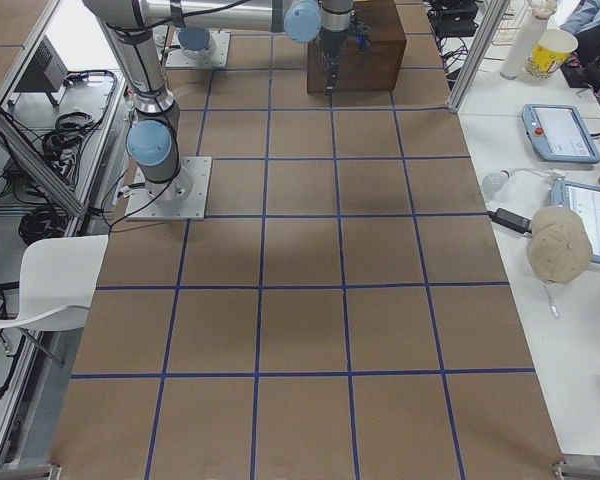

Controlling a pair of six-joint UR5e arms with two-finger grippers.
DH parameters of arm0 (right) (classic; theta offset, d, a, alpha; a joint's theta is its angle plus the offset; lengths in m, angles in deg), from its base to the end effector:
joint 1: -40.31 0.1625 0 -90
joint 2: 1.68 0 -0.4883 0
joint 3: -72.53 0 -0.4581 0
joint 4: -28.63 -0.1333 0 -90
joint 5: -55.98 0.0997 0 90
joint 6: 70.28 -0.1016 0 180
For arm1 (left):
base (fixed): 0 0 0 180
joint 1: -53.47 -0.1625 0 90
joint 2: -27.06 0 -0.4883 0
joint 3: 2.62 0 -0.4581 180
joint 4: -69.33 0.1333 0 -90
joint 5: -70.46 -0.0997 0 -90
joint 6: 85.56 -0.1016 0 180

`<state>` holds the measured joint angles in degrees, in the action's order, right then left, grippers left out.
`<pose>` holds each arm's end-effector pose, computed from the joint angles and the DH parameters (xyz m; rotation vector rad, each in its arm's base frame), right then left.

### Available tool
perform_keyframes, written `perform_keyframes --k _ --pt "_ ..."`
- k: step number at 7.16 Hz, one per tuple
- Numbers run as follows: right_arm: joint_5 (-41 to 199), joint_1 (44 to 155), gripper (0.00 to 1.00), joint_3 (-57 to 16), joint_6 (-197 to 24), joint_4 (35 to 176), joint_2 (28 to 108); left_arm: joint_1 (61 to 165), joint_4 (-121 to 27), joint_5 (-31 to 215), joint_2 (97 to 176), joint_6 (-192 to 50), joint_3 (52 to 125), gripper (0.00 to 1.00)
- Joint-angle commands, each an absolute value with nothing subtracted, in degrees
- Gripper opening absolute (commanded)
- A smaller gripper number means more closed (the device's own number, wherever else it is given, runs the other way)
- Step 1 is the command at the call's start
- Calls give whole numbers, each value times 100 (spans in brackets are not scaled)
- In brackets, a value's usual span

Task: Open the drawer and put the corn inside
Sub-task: 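Lower the left gripper beside the cabinet to the white drawer handle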

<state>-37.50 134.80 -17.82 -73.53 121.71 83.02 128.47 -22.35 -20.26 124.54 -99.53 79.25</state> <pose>0.1734 -0.5842 0.4978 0.0354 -3.0771 -0.0626 0.0328 -0.6326 0.5485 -0.0280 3.1336 0.0322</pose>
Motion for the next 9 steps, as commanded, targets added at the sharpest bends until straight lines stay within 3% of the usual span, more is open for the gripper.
perform_keyframes --k 1,9 --pt "-3753 13480 100 -1782 -7353 12171 8305 12223 -2034 -1876 12645 -10933 7946 100" --pt "-3736 13480 100 -1782 -7353 12171 8296 11974 -1109 -726 13824 -11536 8316 100"
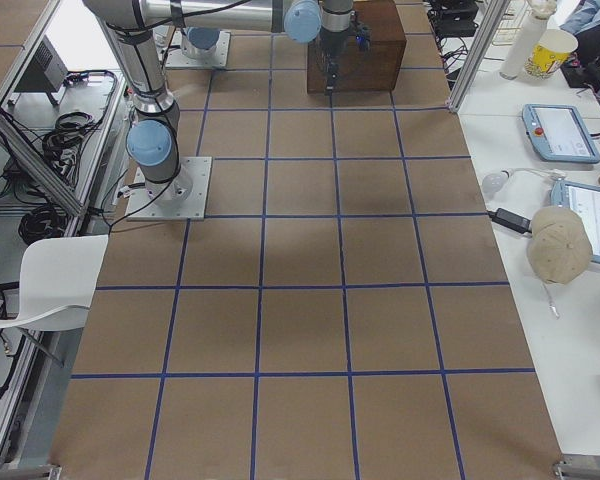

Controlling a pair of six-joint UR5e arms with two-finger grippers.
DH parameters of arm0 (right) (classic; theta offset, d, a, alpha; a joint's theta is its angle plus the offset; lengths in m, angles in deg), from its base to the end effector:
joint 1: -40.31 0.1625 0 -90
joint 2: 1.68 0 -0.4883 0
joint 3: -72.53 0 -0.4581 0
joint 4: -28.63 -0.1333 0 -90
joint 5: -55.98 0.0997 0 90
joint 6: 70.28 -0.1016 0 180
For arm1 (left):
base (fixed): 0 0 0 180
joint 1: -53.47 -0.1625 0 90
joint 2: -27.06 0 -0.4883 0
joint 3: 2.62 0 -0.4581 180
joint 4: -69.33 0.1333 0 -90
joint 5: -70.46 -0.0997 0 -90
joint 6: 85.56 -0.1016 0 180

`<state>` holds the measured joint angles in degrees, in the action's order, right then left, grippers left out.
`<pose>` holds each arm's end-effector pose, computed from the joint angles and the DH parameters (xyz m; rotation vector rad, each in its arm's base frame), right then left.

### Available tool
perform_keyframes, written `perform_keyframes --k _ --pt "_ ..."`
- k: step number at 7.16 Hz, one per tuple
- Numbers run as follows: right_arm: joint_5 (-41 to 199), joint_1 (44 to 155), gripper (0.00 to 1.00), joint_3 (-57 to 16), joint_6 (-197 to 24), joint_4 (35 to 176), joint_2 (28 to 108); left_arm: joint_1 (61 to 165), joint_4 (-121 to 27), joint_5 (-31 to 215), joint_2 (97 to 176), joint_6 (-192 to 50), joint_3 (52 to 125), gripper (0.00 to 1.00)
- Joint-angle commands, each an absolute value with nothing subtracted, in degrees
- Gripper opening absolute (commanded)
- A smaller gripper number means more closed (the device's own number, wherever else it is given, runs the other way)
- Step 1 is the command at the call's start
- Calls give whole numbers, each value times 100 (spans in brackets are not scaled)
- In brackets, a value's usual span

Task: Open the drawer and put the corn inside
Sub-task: 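Lower the left gripper beside the cabinet to the white drawer handle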

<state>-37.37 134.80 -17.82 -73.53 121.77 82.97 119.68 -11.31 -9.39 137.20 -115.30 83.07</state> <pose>0.1737 -0.5846 0.4974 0.0353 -3.0794 -0.0626 0.1427 -0.6985 0.3854 -0.1375 -2.9295 -0.0307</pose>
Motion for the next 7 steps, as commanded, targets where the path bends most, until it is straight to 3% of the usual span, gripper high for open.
perform_keyframes --k 1,7 --pt "-3744 13480 100 -1782 -7353 12171 8296 11983 -1039 -662 13903 -11614 8307 100" --pt "-3744 13480 100 -1782 -7353 12180 8305 12018 -1021 -416 14088 -11905 8447 100"
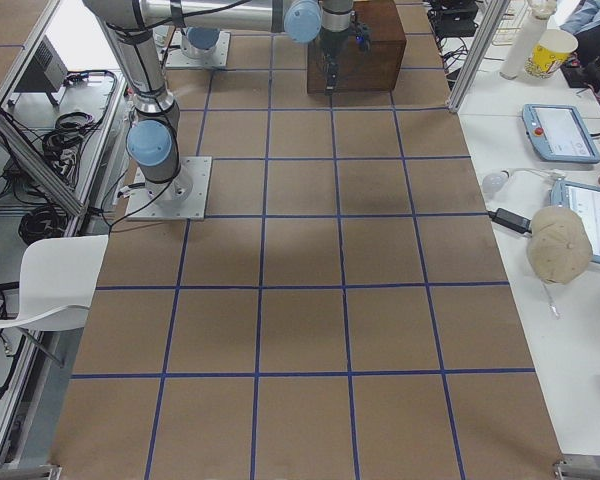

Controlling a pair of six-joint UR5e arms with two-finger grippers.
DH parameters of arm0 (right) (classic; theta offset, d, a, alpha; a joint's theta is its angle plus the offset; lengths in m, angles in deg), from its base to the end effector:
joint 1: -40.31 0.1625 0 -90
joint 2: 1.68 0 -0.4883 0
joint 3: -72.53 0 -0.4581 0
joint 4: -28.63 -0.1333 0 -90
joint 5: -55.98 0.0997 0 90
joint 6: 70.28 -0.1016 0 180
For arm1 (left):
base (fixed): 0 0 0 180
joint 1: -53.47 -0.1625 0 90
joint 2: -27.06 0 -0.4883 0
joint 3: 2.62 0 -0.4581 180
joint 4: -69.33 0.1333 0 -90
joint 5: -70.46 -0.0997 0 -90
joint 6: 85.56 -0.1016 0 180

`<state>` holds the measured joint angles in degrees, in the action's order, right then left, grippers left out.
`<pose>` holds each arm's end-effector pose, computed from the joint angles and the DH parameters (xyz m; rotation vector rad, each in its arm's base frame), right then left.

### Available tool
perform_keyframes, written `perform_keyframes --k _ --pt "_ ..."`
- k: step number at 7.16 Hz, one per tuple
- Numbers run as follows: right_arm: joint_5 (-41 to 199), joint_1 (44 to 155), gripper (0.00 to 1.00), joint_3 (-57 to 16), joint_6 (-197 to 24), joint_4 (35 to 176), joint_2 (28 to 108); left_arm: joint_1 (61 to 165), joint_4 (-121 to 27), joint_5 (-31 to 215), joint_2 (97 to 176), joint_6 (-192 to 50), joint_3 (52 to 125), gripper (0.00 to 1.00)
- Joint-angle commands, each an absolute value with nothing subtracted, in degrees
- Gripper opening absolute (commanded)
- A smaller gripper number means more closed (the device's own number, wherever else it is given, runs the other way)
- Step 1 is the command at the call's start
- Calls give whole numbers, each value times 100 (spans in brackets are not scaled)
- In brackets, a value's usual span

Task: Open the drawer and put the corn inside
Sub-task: 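Close the left gripper around the white drawer handle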

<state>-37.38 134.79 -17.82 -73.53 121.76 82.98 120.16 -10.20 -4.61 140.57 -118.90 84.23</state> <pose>0.1735 -0.5846 0.4975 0.0351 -3.0793 -0.0626 0.1328 -0.7111 0.3370 -0.2155 -2.8229 -0.0396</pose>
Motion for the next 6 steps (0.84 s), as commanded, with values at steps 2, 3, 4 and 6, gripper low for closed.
perform_keyframes --k 2,3,4,6 --pt "-3744 13480 100 -1782 -7353 12171 8305 12018 -1012 -407 14114 -11957 8553 100" --pt "-3736 13480 100 -1782 -7353 12171 8305 12018 -1012 -355 14140 -11967 8553 100" --pt "-3744 13480 100 -1782 -7353 12180 8305 12018 -1012 -302 14184 -11975 8553 100" --pt "-3744 13480 100 -1782 -7353 12180 8296 12009 -715 -301 14290 -12002 8544 100"
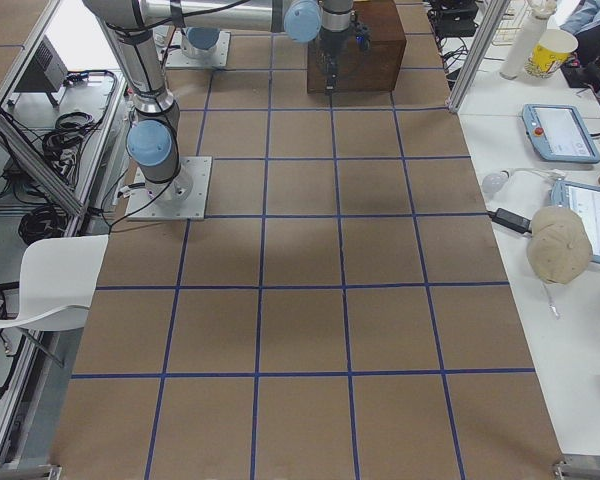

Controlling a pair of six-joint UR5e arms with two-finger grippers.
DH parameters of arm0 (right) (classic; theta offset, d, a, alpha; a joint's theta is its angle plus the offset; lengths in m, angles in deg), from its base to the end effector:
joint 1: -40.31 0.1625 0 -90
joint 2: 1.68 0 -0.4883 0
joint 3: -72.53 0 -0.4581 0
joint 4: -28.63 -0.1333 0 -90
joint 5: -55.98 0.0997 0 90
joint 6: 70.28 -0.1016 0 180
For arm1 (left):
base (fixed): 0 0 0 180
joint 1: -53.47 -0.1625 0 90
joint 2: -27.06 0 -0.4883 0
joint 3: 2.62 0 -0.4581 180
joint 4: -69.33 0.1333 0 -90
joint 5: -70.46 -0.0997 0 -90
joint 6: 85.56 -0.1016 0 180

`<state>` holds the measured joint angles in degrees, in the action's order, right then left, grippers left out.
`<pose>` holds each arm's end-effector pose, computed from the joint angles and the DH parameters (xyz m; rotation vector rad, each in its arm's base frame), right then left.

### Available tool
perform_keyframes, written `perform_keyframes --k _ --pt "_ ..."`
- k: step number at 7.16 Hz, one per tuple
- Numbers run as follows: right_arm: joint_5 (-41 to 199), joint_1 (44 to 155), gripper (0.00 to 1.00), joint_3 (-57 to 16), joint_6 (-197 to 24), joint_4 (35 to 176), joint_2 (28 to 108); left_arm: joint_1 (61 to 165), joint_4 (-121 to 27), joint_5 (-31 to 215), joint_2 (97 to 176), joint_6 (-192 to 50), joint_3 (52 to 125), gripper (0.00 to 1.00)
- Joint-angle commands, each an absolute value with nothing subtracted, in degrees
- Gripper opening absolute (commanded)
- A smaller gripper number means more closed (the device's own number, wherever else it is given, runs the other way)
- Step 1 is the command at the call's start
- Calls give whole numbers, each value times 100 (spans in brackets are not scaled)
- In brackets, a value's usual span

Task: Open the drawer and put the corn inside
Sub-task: 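Close the left gripper around the white drawer handle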

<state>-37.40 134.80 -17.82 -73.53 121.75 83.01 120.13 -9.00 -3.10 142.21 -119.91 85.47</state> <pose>0.1736 -0.5844 0.4978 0.0353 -3.0789 -0.0620 0.1311 -0.7130 0.3083 -0.2273 -2.7846 -0.0532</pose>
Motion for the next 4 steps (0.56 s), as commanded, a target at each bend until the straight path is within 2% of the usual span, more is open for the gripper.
perform_keyframes --k 1,4 --pt "-3745 13480 100 -1782 -7353 12180 8305 12009 -713 -301 14325 -11993 8527 100" --pt "-3744 13480 100 -1782 -7353 12180 8296 11948 -713 -345 14352 -12045 8474 100"
